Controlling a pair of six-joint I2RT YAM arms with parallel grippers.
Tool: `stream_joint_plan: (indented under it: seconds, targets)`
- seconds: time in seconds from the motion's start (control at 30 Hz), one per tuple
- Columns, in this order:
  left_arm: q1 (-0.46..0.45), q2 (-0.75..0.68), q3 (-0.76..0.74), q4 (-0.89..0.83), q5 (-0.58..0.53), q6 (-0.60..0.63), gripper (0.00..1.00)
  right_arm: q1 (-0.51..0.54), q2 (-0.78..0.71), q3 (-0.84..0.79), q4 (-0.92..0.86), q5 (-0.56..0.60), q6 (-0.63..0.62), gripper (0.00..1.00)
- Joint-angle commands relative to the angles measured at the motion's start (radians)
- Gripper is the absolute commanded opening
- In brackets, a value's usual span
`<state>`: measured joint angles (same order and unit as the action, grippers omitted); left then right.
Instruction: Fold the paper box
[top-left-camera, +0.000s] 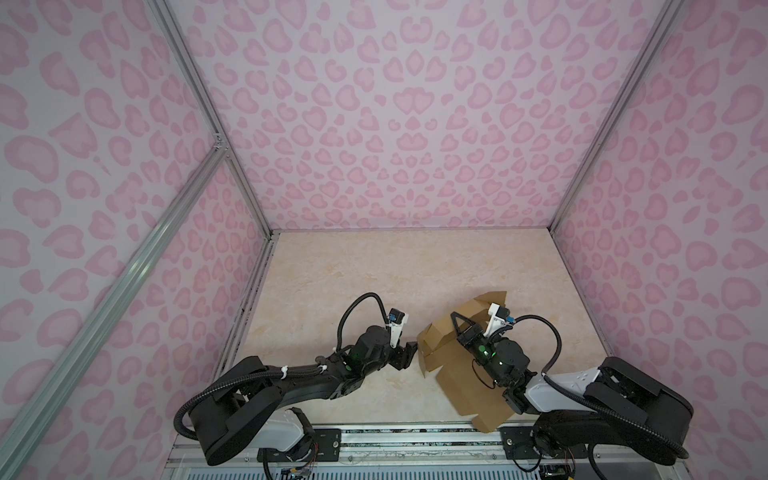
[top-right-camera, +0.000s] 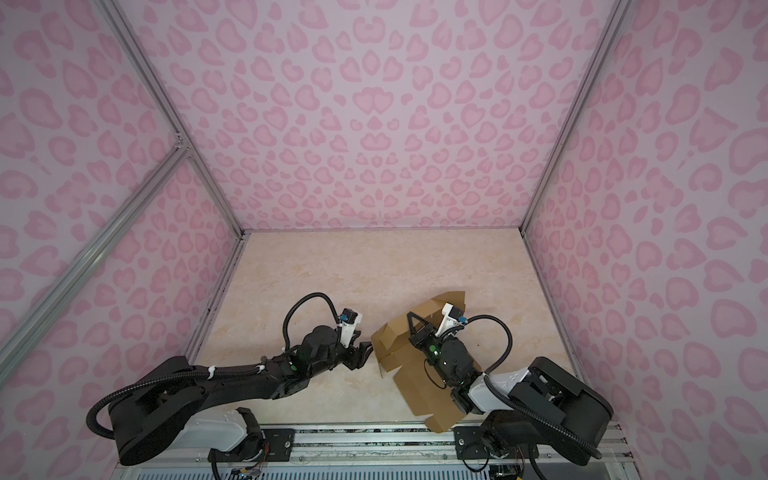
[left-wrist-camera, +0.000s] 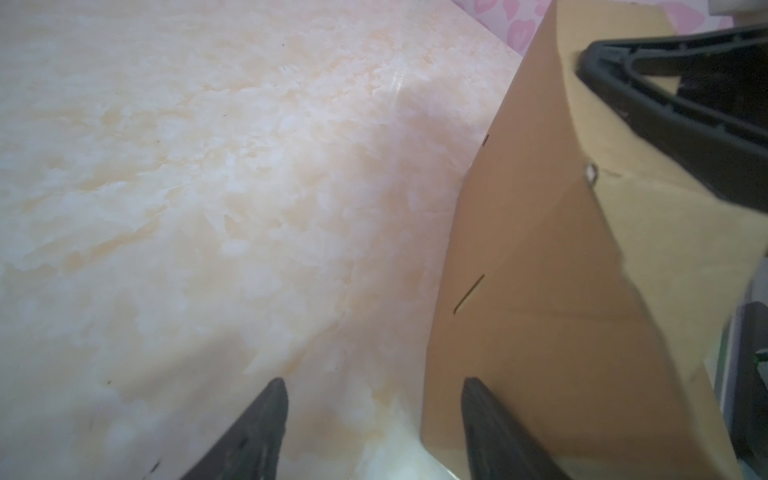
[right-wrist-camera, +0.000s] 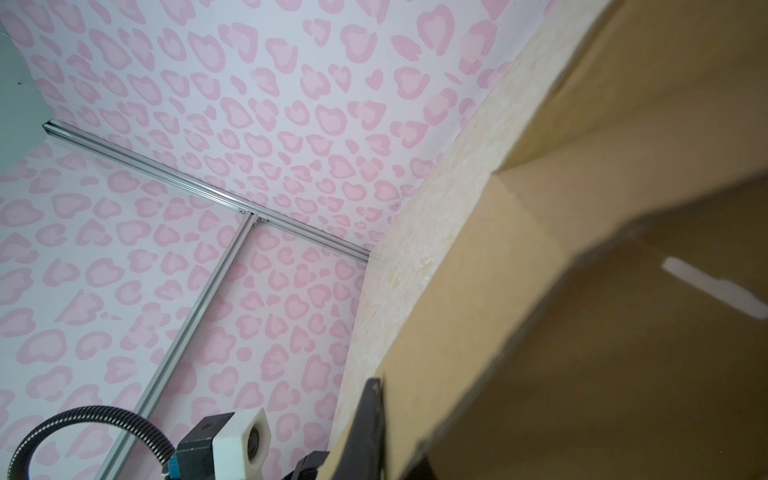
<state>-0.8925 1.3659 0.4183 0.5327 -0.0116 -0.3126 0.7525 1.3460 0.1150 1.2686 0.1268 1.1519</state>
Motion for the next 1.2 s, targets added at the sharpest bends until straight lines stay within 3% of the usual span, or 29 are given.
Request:
stream_joint_plan:
  seconds: [0.0, 0.53, 1.17]
  targets:
    - [-0.023, -0.007, 0.007, 0.054, -0.001, 0.002, 0.69, 0.003, 0.010, -0.018, 0.024, -0.013, -0.008, 0.07]
    - [-0.143, -0.022, 0.022, 0.059, -0.055, -0.094, 0.69, 0.002, -0.019, -0.047, 0.029, -0.006, -0.023, 0.07]
    - [-0.200, 0.010, -0.001, 0.122, -0.056, -0.220, 0.69, -0.011, -0.271, -0.036, -0.331, 0.050, -0.063, 0.07]
